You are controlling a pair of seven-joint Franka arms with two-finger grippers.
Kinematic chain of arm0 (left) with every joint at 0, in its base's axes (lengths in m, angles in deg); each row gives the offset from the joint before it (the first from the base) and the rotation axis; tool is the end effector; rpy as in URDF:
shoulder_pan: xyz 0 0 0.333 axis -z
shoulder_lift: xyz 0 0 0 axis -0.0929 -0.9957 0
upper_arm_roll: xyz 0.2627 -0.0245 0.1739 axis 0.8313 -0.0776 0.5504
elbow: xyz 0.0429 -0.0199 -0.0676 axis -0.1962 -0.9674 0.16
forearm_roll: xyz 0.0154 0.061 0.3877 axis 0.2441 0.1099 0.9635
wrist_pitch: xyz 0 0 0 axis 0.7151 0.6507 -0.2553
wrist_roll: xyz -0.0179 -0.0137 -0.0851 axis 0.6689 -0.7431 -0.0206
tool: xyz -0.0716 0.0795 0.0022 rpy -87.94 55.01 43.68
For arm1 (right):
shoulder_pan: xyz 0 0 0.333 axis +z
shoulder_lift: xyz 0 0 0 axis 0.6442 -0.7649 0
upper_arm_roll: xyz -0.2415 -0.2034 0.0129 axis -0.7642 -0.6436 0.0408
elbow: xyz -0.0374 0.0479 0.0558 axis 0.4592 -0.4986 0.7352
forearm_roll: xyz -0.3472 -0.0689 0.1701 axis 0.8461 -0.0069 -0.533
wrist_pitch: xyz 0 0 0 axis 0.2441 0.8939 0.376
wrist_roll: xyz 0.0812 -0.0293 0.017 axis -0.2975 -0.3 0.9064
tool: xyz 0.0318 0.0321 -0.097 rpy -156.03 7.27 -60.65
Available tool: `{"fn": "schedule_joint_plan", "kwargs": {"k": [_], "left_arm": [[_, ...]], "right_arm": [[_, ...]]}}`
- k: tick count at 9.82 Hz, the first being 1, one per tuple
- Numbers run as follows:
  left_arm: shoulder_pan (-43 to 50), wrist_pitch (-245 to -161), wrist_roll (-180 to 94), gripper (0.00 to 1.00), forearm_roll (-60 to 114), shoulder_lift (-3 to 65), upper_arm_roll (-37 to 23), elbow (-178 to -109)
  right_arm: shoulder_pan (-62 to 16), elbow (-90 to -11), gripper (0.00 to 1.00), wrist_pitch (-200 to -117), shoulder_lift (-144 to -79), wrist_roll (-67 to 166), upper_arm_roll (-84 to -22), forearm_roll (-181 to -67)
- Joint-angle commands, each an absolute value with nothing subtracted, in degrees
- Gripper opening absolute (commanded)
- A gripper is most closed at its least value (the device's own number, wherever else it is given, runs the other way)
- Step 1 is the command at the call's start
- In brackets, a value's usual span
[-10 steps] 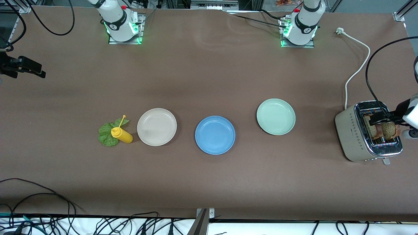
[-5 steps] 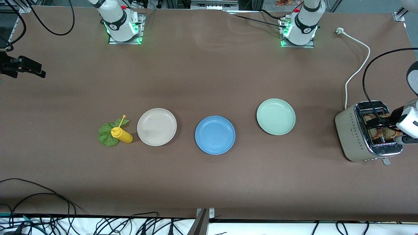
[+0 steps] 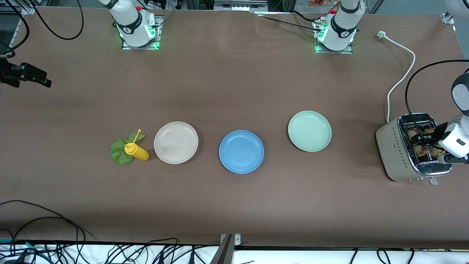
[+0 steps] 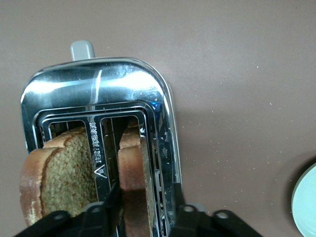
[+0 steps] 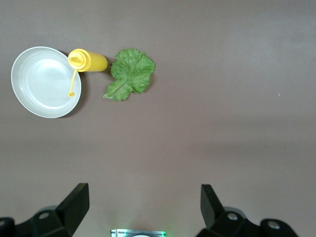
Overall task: Make sandwich in blue plate with both arms
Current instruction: 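Grasp the bread slice with the left gripper and lift it out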
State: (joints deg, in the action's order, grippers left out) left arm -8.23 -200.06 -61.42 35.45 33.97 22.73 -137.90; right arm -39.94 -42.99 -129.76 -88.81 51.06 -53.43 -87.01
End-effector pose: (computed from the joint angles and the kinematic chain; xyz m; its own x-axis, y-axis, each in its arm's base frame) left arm 0.6409 0.1516 0.3848 0.9970 0.0425 -0.0647 0.0386 -0.9975 -0.0600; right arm 0.5502 -0.0556 0.5977 0.9952 0.0111 -0.0976 0.0098 -0.9999 -0.0139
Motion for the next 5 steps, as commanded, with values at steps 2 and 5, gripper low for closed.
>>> {"fn": "schedule_joint_plan", "kwargs": {"k": [2,5], "left_arm": [[-8.32,-200.36,-64.63,0.04,36.01,33.49,23.00,-137.69],[-8.49,-200.36,-64.63,0.00,36.01,33.66,23.00,-137.51]], "right_arm": [[-40.19,-41.69,1.00,-128.49,-88.98,51.60,-53.44,-87.43],[-40.28,-41.69,1.00,-128.49,-88.98,51.60,-53.44,-87.43]]}}
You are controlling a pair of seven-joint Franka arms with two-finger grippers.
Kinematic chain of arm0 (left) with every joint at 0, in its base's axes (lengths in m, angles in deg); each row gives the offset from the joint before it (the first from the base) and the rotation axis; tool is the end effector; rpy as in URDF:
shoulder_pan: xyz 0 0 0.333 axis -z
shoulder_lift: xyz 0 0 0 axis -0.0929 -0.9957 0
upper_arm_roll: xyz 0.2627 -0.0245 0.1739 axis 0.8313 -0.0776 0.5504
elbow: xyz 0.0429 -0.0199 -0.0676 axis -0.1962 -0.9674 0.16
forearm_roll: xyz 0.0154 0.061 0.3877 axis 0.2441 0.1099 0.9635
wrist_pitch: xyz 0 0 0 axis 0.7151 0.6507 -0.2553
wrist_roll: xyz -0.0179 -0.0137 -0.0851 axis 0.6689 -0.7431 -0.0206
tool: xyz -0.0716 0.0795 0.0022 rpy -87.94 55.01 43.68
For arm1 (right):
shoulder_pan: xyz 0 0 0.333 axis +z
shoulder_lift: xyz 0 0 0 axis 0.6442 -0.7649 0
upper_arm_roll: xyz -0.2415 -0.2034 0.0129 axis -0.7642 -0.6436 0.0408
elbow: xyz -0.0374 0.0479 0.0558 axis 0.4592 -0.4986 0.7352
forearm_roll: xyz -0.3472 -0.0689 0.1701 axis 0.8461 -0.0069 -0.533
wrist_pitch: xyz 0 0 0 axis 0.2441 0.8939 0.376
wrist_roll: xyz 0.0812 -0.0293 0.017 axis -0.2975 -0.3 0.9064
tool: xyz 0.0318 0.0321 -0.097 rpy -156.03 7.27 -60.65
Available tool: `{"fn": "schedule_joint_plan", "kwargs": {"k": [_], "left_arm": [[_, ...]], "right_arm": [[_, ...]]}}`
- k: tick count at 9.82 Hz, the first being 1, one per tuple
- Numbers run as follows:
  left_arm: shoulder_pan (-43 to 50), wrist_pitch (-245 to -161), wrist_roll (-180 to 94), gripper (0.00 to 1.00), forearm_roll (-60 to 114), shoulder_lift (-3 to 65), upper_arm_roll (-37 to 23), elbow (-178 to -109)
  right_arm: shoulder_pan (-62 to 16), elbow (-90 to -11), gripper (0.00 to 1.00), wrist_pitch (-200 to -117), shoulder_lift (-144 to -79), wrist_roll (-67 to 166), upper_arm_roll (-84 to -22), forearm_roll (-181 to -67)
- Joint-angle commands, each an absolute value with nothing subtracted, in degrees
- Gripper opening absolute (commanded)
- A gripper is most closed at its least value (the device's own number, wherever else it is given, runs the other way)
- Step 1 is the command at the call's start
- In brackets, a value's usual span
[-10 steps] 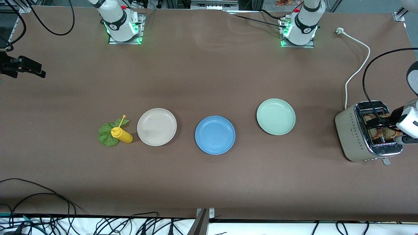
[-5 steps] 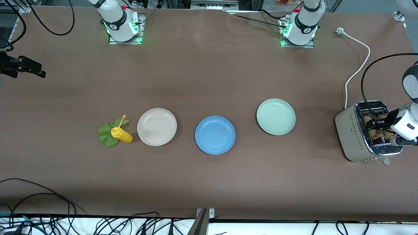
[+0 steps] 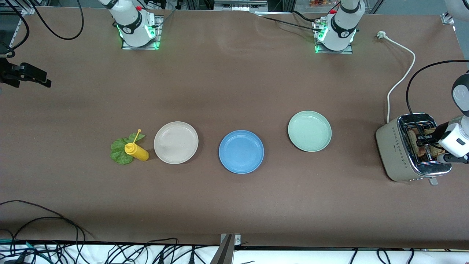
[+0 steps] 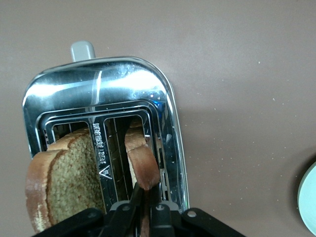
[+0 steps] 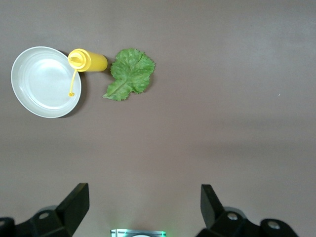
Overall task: Make sandwich in blue plate with both arms
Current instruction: 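Grasp the bread slice with the left gripper and lift it out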
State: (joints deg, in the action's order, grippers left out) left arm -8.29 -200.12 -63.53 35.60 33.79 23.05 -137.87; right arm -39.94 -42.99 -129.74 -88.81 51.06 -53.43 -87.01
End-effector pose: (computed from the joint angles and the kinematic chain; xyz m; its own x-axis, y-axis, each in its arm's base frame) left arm 0.6403 0.1557 0.3834 0.9975 0.0109 -0.0692 0.0066 -0.9980 -0.0622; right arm 0.5502 -0.0556 0.5977 0.9951 0.0111 -0.0979 0.0098 -0.9999 -0.0140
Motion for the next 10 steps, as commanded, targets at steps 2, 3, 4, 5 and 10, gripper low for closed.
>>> {"fn": "schedule_joint_plan", "kwargs": {"k": [2,3,4,5,10], "left_arm": [[-8.41,-200.10,-64.45,0.00,36.79,34.36,23.26,-136.81],[-8.41,-200.01,-64.45,0.00,37.67,35.15,23.18,-136.72],[-8.32,-199.66,-64.45,0.00,37.77,36.11,23.18,-136.72],[-8.14,-199.57,-64.28,0.00,37.86,37.26,23.09,-136.72],[-7.79,-192.74,-65.15,0.00,41.20,40.60,22.83,-130.50]], "right_arm": [[-40.28,-41.69,1.00,-128.49,-88.98,51.60,-53.44,-87.43],[-40.28,-41.69,1.00,-128.49,-88.98,51.60,-53.44,-87.43],[-40.28,-41.69,1.00,-128.40,-88.98,51.60,-53.44,-87.43],[-40.28,-41.69,1.00,-128.40,-88.98,51.60,-53.44,-87.34],[-40.28,-41.51,1.00,-128.40,-88.89,51.69,-53.36,-86.63]]}}
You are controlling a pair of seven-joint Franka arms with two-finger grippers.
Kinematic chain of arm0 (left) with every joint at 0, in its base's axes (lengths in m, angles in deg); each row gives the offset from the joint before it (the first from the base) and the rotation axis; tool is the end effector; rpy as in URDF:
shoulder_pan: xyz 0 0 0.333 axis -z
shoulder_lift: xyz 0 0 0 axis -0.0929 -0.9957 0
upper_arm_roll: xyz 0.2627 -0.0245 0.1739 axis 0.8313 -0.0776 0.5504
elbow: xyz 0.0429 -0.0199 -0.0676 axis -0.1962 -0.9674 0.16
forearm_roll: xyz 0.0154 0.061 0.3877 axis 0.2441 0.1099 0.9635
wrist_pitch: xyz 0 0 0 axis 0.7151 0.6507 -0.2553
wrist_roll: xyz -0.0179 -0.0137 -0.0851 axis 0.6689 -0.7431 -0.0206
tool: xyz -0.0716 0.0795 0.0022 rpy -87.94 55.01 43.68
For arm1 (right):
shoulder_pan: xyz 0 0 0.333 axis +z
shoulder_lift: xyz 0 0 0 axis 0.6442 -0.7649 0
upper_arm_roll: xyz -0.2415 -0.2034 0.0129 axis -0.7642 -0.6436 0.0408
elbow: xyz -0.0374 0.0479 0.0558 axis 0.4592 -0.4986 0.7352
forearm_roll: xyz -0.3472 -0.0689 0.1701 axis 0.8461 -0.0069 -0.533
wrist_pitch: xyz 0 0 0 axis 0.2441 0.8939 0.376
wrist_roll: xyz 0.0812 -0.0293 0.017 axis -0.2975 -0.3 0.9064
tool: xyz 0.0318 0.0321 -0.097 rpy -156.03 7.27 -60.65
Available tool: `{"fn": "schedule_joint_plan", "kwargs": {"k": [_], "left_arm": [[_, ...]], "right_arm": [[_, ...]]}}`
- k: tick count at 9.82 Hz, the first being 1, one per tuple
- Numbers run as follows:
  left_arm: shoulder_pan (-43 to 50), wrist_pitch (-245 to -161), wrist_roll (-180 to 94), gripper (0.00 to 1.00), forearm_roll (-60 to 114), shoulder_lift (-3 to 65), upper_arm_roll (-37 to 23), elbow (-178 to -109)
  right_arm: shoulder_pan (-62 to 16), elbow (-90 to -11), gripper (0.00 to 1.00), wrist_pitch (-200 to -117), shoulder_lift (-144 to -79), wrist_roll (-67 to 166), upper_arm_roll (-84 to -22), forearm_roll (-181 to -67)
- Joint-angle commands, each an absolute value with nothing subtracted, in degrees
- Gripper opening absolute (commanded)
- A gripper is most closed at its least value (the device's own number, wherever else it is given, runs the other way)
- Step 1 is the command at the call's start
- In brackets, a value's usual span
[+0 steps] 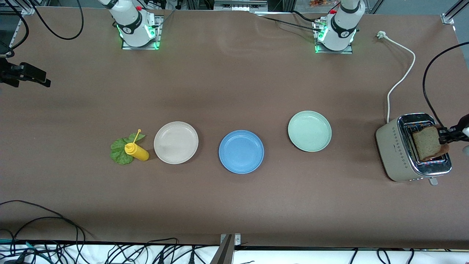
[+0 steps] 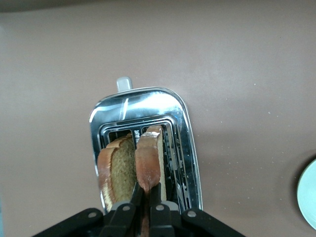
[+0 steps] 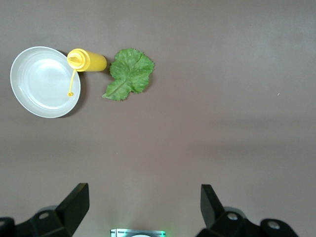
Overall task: Make sandwich in blue plate with both arms
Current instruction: 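Grasp the bread slice with the left gripper and lift it out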
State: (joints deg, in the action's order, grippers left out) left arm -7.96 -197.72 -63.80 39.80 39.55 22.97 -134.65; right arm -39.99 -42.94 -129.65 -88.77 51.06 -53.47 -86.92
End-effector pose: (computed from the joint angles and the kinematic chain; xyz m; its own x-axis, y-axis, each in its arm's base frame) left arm 0.6364 0.1553 0.4717 0.9993 -0.0266 0.0256 -0.0229 -0.9904 -0.1363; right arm 0.5497 -0.0566 0.5983 0.9951 0.0095 -0.0981 0.0083 -0.9999 -0.0125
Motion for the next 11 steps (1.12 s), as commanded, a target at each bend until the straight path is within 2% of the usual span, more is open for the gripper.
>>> {"fn": "schedule_joint_plan", "kwargs": {"k": [1,5,11], "left_arm": [[-7.70,-190.54,-65.15,0.00,41.02,40.69,22.74,-129.00],[-6.91,-186.14,-65.07,0.00,40.14,41.40,21.43,-126.70],[-6.47,-182.87,-60.41,0.00,32.85,41.22,11.95,-126.70]], "right_arm": [[-40.28,-41.69,1.00,-128.40,-88.89,51.69,-53.44,-86.63],[-40.28,-41.51,1.00,-128.14,-88.89,51.69,-53.44,-86.55],[-40.28,-41.51,1.00,-128.14,-88.81,51.69,-53.44,-86.55]]}}
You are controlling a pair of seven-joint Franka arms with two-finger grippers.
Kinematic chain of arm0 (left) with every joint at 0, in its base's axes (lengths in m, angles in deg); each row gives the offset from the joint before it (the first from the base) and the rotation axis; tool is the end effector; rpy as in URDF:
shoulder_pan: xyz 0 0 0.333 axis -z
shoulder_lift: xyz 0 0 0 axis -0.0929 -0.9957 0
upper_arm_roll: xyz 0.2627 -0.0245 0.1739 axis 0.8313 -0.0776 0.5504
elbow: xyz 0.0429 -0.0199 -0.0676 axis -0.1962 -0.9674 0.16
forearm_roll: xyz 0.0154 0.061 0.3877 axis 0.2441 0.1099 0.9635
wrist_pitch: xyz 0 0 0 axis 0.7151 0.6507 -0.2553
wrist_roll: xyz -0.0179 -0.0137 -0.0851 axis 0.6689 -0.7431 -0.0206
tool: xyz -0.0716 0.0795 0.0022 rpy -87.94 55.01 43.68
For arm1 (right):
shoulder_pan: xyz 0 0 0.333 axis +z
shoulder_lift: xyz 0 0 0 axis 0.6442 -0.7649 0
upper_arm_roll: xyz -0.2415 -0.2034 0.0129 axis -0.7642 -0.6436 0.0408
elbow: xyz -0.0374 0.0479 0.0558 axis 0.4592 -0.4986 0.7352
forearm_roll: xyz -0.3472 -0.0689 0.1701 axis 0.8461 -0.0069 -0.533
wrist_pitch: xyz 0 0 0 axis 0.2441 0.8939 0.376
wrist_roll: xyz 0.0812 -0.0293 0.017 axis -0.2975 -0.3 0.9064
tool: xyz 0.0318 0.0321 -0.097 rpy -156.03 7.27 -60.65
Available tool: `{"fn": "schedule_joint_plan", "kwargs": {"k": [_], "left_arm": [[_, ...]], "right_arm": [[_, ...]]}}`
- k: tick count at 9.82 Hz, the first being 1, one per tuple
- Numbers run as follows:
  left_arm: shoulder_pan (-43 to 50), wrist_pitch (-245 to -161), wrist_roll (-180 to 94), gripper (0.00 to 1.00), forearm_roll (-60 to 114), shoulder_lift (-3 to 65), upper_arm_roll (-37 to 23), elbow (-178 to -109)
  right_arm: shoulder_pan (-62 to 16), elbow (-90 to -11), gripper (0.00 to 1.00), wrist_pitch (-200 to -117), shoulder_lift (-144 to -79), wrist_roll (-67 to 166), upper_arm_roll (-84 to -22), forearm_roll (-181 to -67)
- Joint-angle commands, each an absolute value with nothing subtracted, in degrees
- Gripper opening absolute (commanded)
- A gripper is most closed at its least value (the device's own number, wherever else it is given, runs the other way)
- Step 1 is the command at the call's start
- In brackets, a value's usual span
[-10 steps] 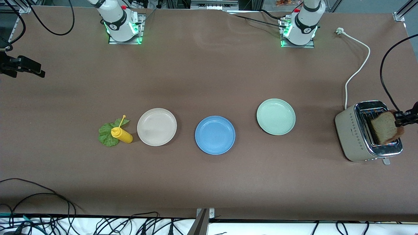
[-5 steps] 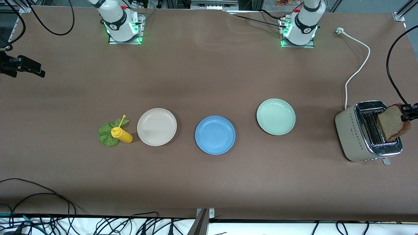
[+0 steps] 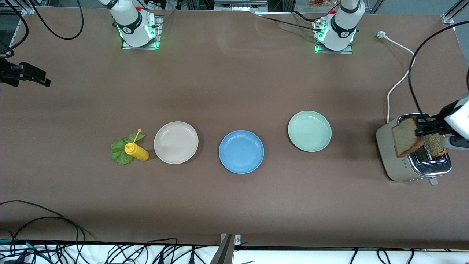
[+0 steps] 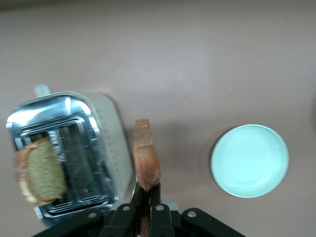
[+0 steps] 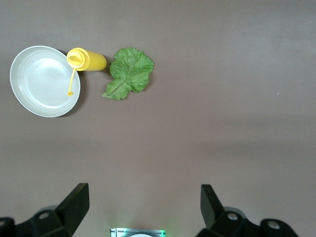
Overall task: Make sandwich in blue plate with both arms
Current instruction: 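Carry the bread slice with the left gripper over the blue plate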
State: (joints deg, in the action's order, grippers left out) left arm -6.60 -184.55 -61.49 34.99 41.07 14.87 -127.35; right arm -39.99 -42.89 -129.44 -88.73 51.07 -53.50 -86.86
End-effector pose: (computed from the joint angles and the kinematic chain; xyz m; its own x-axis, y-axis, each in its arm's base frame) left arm 0.6401 0.0506 0.5259 0.9931 -0.1155 -0.0212 -0.1155 -0.9933 0.0011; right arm 0.5491 -0.0570 0.5989 0.9949 0.0091 -0.1003 0.0080 -0.9999 -0.0118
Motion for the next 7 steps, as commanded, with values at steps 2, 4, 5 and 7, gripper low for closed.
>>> {"fn": "schedule_joint_plan", "kwargs": {"k": [2,4,5,7], "left_arm": [[-6.39,-182.87,-55.08,0.00,31.98,40.78,6.94,-127.40],[-6.39,-182.87,-51.28,0.00,29.43,39.03,3.51,-127.49],[-6.04,-182.87,-51.01,0.00,28.03,38.42,2.01,-127.58],[-5.68,-183.14,-50.83,0.00,23.02,36.57,0.16,-127.06]], "right_arm": [[-40.28,-41.51,1.00,-128.14,-88.81,51.69,-53.44,-86.55],[-40.28,-41.51,1.00,-128.14,-88.81,51.69,-53.44,-86.55],[-40.28,-41.51,1.00,-128.14,-88.81,51.69,-53.44,-86.55],[-40.28,-41.51,1.00,-128.14,-88.81,51.69,-53.44,-86.55]]}}
